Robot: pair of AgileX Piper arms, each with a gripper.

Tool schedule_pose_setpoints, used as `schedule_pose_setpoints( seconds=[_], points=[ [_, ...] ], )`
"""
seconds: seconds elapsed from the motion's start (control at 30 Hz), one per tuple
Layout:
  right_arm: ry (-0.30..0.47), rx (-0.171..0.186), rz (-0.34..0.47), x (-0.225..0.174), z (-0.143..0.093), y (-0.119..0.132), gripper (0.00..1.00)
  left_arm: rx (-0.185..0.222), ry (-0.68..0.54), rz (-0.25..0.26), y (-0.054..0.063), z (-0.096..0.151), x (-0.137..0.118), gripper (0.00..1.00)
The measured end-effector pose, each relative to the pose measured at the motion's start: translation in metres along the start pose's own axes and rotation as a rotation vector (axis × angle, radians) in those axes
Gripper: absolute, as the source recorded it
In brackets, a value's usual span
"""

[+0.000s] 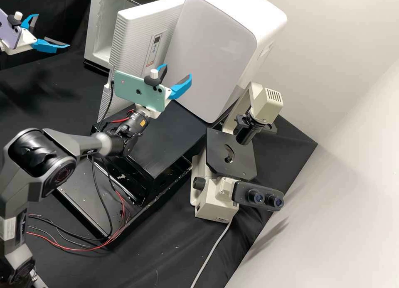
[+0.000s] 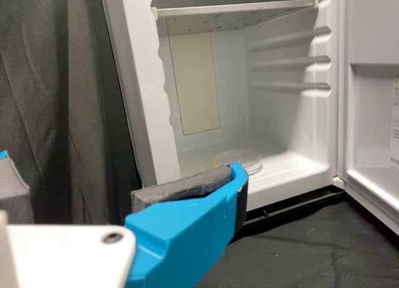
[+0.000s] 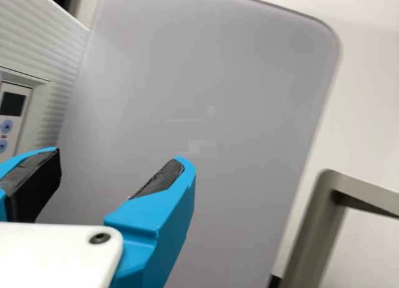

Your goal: Close the incubator door

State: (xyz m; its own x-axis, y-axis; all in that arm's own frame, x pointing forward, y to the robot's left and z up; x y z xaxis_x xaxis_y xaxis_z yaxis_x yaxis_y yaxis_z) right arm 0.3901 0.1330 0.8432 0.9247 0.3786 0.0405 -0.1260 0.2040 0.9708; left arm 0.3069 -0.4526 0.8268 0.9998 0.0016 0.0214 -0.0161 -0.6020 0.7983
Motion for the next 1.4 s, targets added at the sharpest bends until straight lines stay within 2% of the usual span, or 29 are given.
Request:
schedule_pose_setpoints(
  seconds=[0.17, 0.33, 0.5, 0.67, 0.8, 0.93, 1.2, 1.4],
  points=[
    [0.028, -0.046, 0.001, 0.012, -0.008, -0.001, 0.00, 0.000, 0.000, 0.000, 0.000, 0.000, 0.000, 1.00],
    [0.049, -0.056, 0.002, 0.025, -0.015, -0.003, 0.00, 0.000, 0.000, 0.000, 0.000, 0.000, 0.000, 1.00],
    [0.055, -0.101, -0.008, 0.041, -0.019, -0.006, 0.00, 0.000, 0.000, 0.000, 0.000, 0.000, 0.000, 1.00],
    [0.058, -0.110, -0.010, 0.057, -0.023, -0.006, 0.00, 0.000, 0.000, 0.000, 0.000, 0.000, 0.000, 1.00],
    [0.069, -0.135, 0.002, 0.067, -0.025, -0.006, 0.00, 0.000, 0.000, 0.000, 0.000, 0.000, 0.000, 1.00],
    [0.077, -0.151, -0.014, 0.076, -0.028, -0.012, 0.00, 0.000, 0.000, 0.000, 0.000, 0.000, 0.000, 1.00],
    [0.112, -0.227, -0.060, 0.095, -0.035, -0.026, 0.00, 0.000, 0.000, 0.000, 0.000, 0.000, 0.000, 1.00],
    [0.123, -0.258, -0.092, 0.102, -0.040, -0.033, 0.00, 0.000, 0.000, 0.000, 0.000, 0.000, 0.000, 1.00]
  ],
)
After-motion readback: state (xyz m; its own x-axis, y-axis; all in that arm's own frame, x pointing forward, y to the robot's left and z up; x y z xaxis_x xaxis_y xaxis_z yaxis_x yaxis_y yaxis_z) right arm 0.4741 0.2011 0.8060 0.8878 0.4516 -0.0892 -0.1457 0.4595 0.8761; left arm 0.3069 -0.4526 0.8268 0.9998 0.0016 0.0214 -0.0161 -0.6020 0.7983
